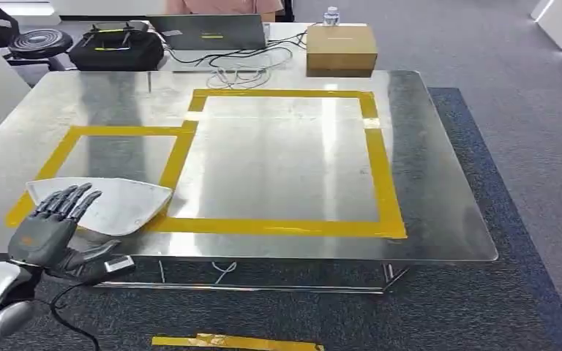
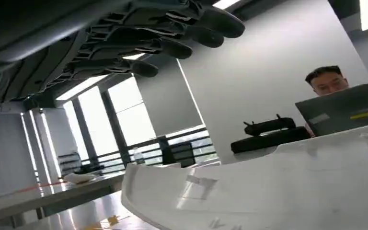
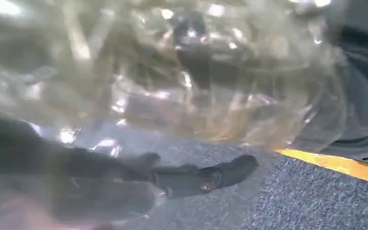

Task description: Take the parts from the cabinet and place them on the table.

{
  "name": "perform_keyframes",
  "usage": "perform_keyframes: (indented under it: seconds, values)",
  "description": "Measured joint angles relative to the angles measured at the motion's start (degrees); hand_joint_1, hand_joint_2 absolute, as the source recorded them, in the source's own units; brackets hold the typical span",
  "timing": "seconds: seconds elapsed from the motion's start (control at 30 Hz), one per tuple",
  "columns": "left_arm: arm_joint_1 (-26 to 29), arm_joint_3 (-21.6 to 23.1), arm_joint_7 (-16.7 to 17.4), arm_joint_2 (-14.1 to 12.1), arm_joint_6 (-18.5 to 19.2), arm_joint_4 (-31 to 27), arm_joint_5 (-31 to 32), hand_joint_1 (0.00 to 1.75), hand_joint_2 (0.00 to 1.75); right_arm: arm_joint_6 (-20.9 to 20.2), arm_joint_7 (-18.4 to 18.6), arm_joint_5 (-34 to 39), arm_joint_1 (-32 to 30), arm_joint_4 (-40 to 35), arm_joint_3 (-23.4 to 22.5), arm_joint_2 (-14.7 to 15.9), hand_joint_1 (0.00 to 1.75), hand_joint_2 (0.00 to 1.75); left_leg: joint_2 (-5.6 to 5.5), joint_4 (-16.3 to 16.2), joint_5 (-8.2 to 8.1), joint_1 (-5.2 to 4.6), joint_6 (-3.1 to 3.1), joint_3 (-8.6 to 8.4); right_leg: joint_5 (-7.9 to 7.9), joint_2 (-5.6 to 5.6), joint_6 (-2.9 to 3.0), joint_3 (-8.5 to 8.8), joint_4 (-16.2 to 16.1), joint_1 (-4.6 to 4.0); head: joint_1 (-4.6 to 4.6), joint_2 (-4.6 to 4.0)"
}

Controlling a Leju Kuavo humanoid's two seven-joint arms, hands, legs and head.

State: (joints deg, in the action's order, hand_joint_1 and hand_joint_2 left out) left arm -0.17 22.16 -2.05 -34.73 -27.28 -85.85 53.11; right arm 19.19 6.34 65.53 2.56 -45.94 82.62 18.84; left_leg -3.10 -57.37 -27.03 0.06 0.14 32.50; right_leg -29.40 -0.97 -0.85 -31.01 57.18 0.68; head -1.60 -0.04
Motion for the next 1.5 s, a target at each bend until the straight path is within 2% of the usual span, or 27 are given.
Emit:
perform_keyframes:
  seconds: [0.2, 0.3, 0.33, 0.4, 0.43, 0.47, 0.5, 0.57, 0.6, 0.63, 0.8, 0.83, 0.87, 0.9, 0.97, 1.0, 1.03, 1.1, 1.13, 1.17, 1.23, 1.3, 1.33, 1.37, 1.4, 1.43, 1.5]
  values:
    - [1.9, -2.8, -1.0, -0.4, -1.7, -1.5, 0.0, 0.00, 0.00, 1.4, 0.0, -1.0, 0.0, -0.7, 0.0, 0.1, 0.00, 0.00, -0.01, -0.5, -0.33, -0.23, 0.65, 0.22, -0.05, 0.05, -0.66, 0.17, -0.1, 0.20, 0.02, 0.00]
    - [2.9, -4.9, -1.5, -0.7, -2.2, -2.8, 0.2, 0.00, 0.00, 1.4, 0.0, -1.0, 0.0, -1.0, -0.2, 0.4, 0.00, 0.00, -0.13, 0.9, 0.45, 0.33, 1.58, -0.49, -0.80, 0.40, -1.25, -0.18, 0.4, 0.00, 0.06, -0.02]
    - [3.1, -5.5, -1.6, -0.8, -2.5, -3.1, 0.3, 0.00, 0.00, 1.4, 0.0, -1.1, 0.1, -1.1, -0.2, 0.4, 0.00, 0.00, -0.25, 1.1, 0.50, 0.45, 1.72, -0.54, -2.74, 0.49, -1.24, -1.43, 3.0, -0.02, 0.35, 0.00]
    - [3.6, -6.0, -1.7, -0.7, -2.6, -3.2, 0.3, 0.00, 0.00, 1.4, 0.0, -1.0, 0.1, -1.1, -0.3, 0.6, 0.00, 0.00, -0.67, 1.0, 0.53, 0.47, 1.84, -0.47, -7.05, 0.51, -1.44, -6.01, 12.5, 0.05, 0.41, 0.00]
    - [4.0, -6.1, -1.7, -0.7, -2.6, -3.2, 0.4, 0.00, 0.00, 1.3, 0.0, -1.0, 0.1, -1.1, -0.3, 0.6, 0.00, 0.00, -0.91, 1.0, 0.51, 0.46, 1.81, -0.46, -8.23, 0.50, -1.53, -8.11, 16.4, 0.02, 0.39, 0.00]
    - [4.3, -6.3, -1.7, -0.7, -2.6, -3.3, 0.4, 0.00, 0.00, 1.3, 0.0, -1.0, -0.1, -1.1, -0.3, 0.6, 0.00, 0.00, -1.27, 1.0, 0.49, 0.47, 1.77, -0.46, -7.95, 0.50, -1.59, -8.96, 17.7, 0.04, 0.42, 0.00]
    - [4.5, -6.4, -1.7, -0.7, -2.6, -3.3, 0.4, 0.00, 0.00, 1.3, 0.0, -1.0, -0.1, -1.1, -0.3, 0.6, 0.00, 0.00, -1.75, 1.0, 0.46, 0.51, 1.72, -0.50, -6.33, 0.50, -1.58, -8.44, 16.2, 0.06, 0.42, 0.00]
    - [4.6, -6.7, -1.7, -0.7, -2.6, -3.4, 0.4, 0.00, 0.00, 1.3, 0.0, -1.0, -0.2, -1.2, -0.4, 0.7, 0.00, 0.00, -3.08, 0.8, 0.25, 0.63, 1.34, -0.63, -0.59, -0.43, -1.43, -3.80, 6.2, 0.29, 0.42, 0.00]
    - [4.6, -6.9, -1.7, -0.7, -2.6, -3.5, 0.4, 0.00, 0.00, 1.3, 0.0, -1.0, -0.1, -1.2, -0.4, 0.8, 0.00, 0.00, -3.64, 0.6, 0.11, 0.67, 1.06, -0.63, 1.09, -2.36, -1.35, -1.46, 1.4, 0.54, 0.44, 0.00]
    - [4.6, -7.0, -1.7, -0.7, -2.6, -3.6, 0.4, 0.00, 0.00, 1.4, 0.0, -1.0, -0.2, -1.2, -0.4, 0.9, 0.00, 0.00, -4.23, 0.5, 0.04, 0.39, 0.55, -0.27, -0.26, -4.70, -1.23, -0.29, 0.3, 0.76, 0.44, 0.00]
    - [5.0, -7.2, -1.7, -0.8, -2.7, -3.8, 0.4, 0.00, 0.00, 1.3, 0.5, -1.0, -0.1, -1.4, -0.4, 0.9, 0.00, 0.00, -6.98, 0.6, 0.49, 1.02, -0.99, 0.37, 0.08, -1.61, 0.21, 0.16, 0.1, 0.39, 0.39, 0.00]
    - [5.3, -7.2, -1.7, -0.9, -2.7, -3.9, 0.4, 0.00, 0.00, 1.3, 0.7, -1.0, 0.1, -1.6, -0.4, 0.9, 0.00, 0.00, -4.99, -0.1, -0.11, 1.00, -1.17, 0.45, 0.23, -0.56, 0.65, 0.34, -0.3, 0.57, 0.33, -0.02]
    - [5.0, -7.4, -1.7, -1.1, -2.8, -4.0, 0.4, 0.00, 0.00, 1.3, 0.9, -1.1, 0.0, -1.6, -0.4, 0.9, 0.00, 0.00, -1.45, -2.1, -1.47, 0.63, -1.40, 1.47, 0.04, 0.14, 1.11, 0.43, -0.3, 0.56, -0.09, 0.00]
    - [4.7, -7.4, -1.7, -1.2, -2.8, -4.0, 0.4, 0.00, 0.00, 1.3, 0.9, -1.0, -0.1, -1.6, -0.4, 0.9, 0.00, 0.00, 0.82, -6.2, -3.76, 0.65, -1.67, 3.52, -0.07, 1.13, 1.38, 0.48, -0.3, 0.44, -0.28, 0.00]
    - [4.9, -7.3, -1.7, -1.0, -2.8, -4.0, 0.4, 0.00, 0.00, 1.3, 0.9, -1.0, -0.3, -1.6, -0.4, 0.9, 0.00, 0.00, 2.33, -15.4, -7.56, 0.88, -2.02, 8.07, -0.35, 3.10, 1.67, 0.60, -0.3, 0.26, -0.26, 0.00]
    - [5.1, -7.3, -1.8, -1.0, -2.7, -4.0, 0.4, 0.00, 0.00, 1.3, 0.9, -1.0, -0.5, -1.6, -0.4, 1.0, 0.00, 0.00, 2.41, -17.5, -7.75, 0.98, -2.11, 9.21, -0.48, 4.07, 1.67, 0.70, -0.3, 0.22, -0.28, 0.00]
    - [5.3, -7.3, -1.9, -1.0, -2.8, -4.0, 0.4, 0.00, 0.00, 1.3, 0.9, -1.0, -0.6, -1.6, -0.4, 1.0, 0.00, 0.00, 2.45, -16.9, -6.53, 1.05, -2.14, 8.87, -0.66, 4.92, 1.56, 0.91, -0.3, 0.22, -0.24, 0.00]
    - [5.5, -7.5, -1.9, -1.0, -2.8, -4.0, 0.6, 0.00, 0.00, 1.4, 0.9, -1.0, -0.6, -1.6, -0.4, 1.0, 0.00, 0.00, 3.31, -9.2, -1.48, 1.05, -1.92, 4.84, -1.16, 6.68, 1.34, 1.61, -0.3, 0.21, -0.26, 0.00]
    - [5.6, -7.6, -1.9, -1.0, -2.8, -4.0, 0.6, 0.00, 0.00, 1.4, 0.9, -0.9, -0.6, -1.7, -0.4, 1.0, 0.00, 0.00, 5.60, -4.2, 0.90, 0.86, -1.59, 2.12, -1.47, 7.44, 1.08, 2.11, -0.3, 0.15, -0.28, 0.00]
    - [5.6, -7.8, -1.9, -1.0, -2.8, -4.0, 0.7, 0.00, 0.00, 1.4, 0.9, -0.9, -0.6, -1.8, -0.5, 1.0, 0.00, 0.00, 9.06, -1.7, 0.66, 0.27, -1.46, 0.72, -1.81, 8.06, 0.67, 2.33, -0.3, -0.21, -0.28, 0.00]
    - [5.7, -8.2, -2.0, -1.0, -2.8, -4.1, 0.7, 0.00, 0.00, 1.5, 0.9, -0.9, -0.6, -2.0, -0.5, 1.1, 0.00, 0.00, 8.52, -0.8, 0.18, -0.03, -0.67, 0.87, -2.26, 9.66, 0.03, 2.53, -0.2, -0.69, -0.13, 0.00]
    - [6.4, -8.3, -2.0, -1.0, -2.8, -4.1, 0.7, 0.00, 0.00, 1.5, 0.9, -0.9, -0.5, -2.1, -0.5, 1.1, 0.00, 0.00, 6.48, -0.7, 0.16, -0.14, -0.10, 1.12, -2.55, 11.57, -0.54, 3.19, -0.5, -0.69, -0.26, 0.00]
    - [6.4, -8.4, -2.1, -1.0, -2.9, -4.1, 0.7, 0.00, 0.00, 1.5, 0.9, -0.9, -0.4, -2.2, -0.6, 1.2, 0.00, 0.00, 5.55, -0.2, 0.48, 0.38, 0.38, 0.77, -3.22, 11.37, -0.98, 2.82, -0.4, -0.42, -0.22, 0.00]
    - [6.5, -8.5, -2.1, -1.0, -3.0, -4.1, 0.7, 0.00, 0.00, 1.5, 1.0, -0.9, -0.3, -2.2, -0.7, 1.2, 0.00, 0.00, 4.88, -0.2, 0.49, 0.41, 0.57, 0.78, -4.45, 6.64, -1.23, 2.52, 1.2, -0.22, 0.13, -0.02]
    - [6.3, -8.5, -2.1, -1.0, -3.1, -4.1, 0.7, 0.00, 0.00, 1.5, 1.0, -0.9, -0.3, -2.3, -0.8, 1.2, 0.00, 0.00, 4.17, -0.2, 0.48, 0.42, 0.85, 0.85, -6.39, 3.67, -1.17, 0.90, 4.7, -0.10, 0.32, 0.00]
    - [6.3, -8.4, -2.0, -0.8, -3.0, -4.1, 0.7, 0.00, 0.00, 1.6, 0.6, -0.9, -0.4, -2.3, -0.9, 1.3, 0.00, 0.00, 3.36, -0.2, 0.41, 0.43, 1.07, 0.88, -8.58, 2.05, -1.18, -1.61, 9.7, -0.08, 0.41, 0.00]
    - [6.5, -8.4, -2.0, -0.5, -3.0, -4.1, 0.7, 0.00, 0.00, 1.8, 0.6, -0.9, -0.7, -2.3, -0.9, 1.4, 0.00, 0.00, 1.52, -0.2, 0.35, 0.31, 1.16, 0.83, -10.67, 1.06, -1.17, -6.22, 17.7, -0.13, 0.44, 0.00]
